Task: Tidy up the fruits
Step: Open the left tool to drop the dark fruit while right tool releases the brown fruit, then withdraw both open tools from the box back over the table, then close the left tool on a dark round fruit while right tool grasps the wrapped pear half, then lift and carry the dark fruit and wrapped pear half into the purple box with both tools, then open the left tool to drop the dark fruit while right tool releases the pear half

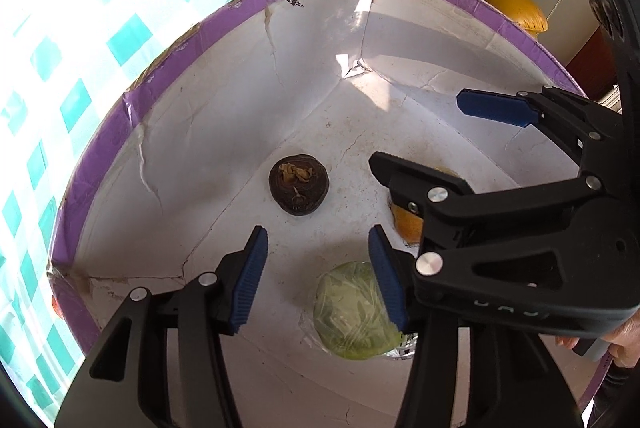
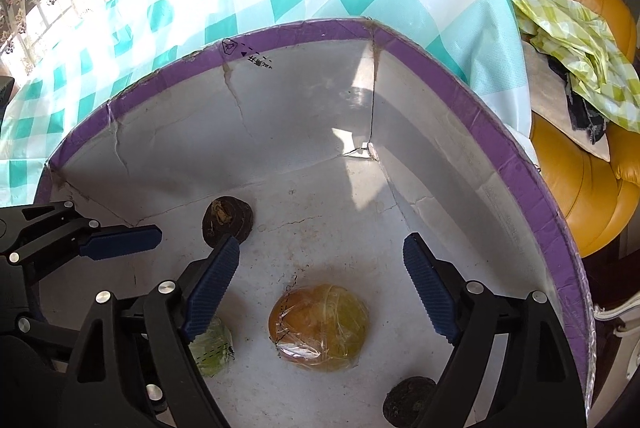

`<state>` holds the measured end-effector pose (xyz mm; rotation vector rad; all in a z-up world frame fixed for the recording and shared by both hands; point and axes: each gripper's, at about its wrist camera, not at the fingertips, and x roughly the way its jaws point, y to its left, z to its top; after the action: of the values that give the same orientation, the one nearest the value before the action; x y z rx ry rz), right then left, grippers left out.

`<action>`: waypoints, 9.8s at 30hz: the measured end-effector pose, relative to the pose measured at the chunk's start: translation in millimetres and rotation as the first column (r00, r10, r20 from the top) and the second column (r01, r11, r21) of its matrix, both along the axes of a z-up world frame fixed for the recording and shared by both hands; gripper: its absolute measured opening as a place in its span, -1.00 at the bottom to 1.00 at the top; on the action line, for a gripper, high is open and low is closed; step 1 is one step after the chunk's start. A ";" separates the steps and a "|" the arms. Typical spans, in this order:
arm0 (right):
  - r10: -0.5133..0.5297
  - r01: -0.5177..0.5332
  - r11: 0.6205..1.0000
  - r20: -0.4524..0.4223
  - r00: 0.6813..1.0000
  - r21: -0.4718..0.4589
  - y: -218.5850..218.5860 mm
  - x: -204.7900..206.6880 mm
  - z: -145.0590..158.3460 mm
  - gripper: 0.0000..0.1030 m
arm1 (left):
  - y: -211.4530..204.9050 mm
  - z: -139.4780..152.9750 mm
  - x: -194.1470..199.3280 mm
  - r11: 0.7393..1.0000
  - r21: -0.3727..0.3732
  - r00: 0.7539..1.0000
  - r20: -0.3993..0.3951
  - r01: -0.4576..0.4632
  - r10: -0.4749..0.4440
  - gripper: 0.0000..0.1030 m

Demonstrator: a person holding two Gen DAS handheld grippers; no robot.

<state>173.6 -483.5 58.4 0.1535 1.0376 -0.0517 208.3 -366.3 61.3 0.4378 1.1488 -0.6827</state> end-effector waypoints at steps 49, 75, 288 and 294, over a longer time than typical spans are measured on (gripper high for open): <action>-0.157 0.232 0.973 0.694 0.703 -0.014 -0.1 -114.9 132.0 0.72 | 107.8 82.7 -105.2 0.884 -0.466 0.814 0.507 -0.018 0.283 0.89; -0.131 0.090 0.991 0.706 0.696 0.095 71.3 -208.7 137.8 0.92 | 343.5 60.7 -170.0 0.696 -0.570 0.640 0.347 -0.437 0.685 0.95; 0.166 -0.180 0.978 -0.125 0.978 -0.107 20.8 -102.5 5.2 0.14 | -17.9 -17.1 -129.3 0.889 0.443 0.928 0.275 0.110 -0.252 -0.28; 0.164 -0.178 0.978 -0.129 0.978 -0.110 21.7 -101.2 5.1 0.14 | -14.3 -17.1 -128.6 0.900 0.420 0.932 0.267 0.116 -0.244 -0.14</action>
<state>72.4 -461.8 63.5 -0.0499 1.1605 0.0332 79.8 -380.7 44.2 0.9790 0.9453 -0.5124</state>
